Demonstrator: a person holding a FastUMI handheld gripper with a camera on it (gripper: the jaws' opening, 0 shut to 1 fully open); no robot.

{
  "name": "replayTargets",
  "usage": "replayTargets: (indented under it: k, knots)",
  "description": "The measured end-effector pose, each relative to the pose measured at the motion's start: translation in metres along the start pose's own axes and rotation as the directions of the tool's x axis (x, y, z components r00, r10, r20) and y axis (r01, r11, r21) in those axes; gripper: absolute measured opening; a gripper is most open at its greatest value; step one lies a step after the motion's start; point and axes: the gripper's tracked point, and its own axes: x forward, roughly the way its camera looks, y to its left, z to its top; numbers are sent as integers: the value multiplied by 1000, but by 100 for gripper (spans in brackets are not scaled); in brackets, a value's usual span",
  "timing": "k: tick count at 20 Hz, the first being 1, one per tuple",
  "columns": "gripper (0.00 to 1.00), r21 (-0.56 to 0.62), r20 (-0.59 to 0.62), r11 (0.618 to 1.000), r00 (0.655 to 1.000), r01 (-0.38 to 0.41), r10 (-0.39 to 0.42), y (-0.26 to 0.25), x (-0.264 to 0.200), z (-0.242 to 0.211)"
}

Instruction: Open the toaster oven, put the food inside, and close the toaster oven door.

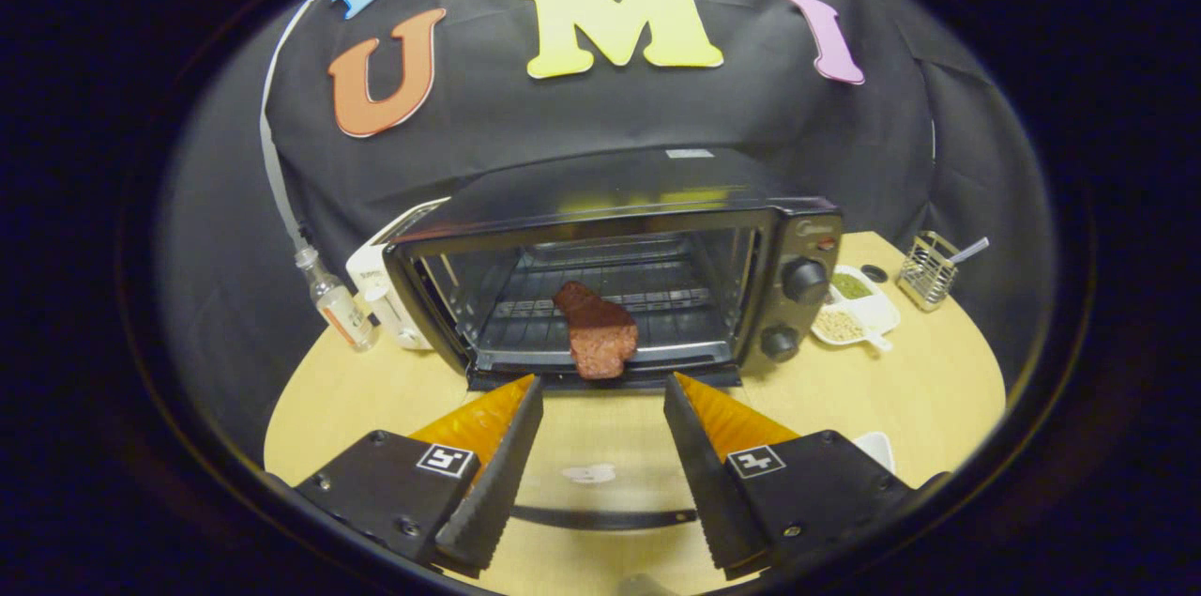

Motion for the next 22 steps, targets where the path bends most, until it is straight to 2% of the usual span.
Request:
replayTargets:
  k: [3, 4, 5, 12, 22]
  knots:
    - [85, -33, -20, 999, 999, 24, -25, -24, -34, -21]
    - [96, -39, -29, 999, 999, 33, -34, -31, -44, -30]
    - [99, -45, -38, 998, 998, 41, -43, -36, -50, -37]
    - [99, -52, -95, 995, 991, 88, -92, -64, -90, -92]
    - [99, -63, -175, 995, 981, 72, -83, -51, -84, -151]
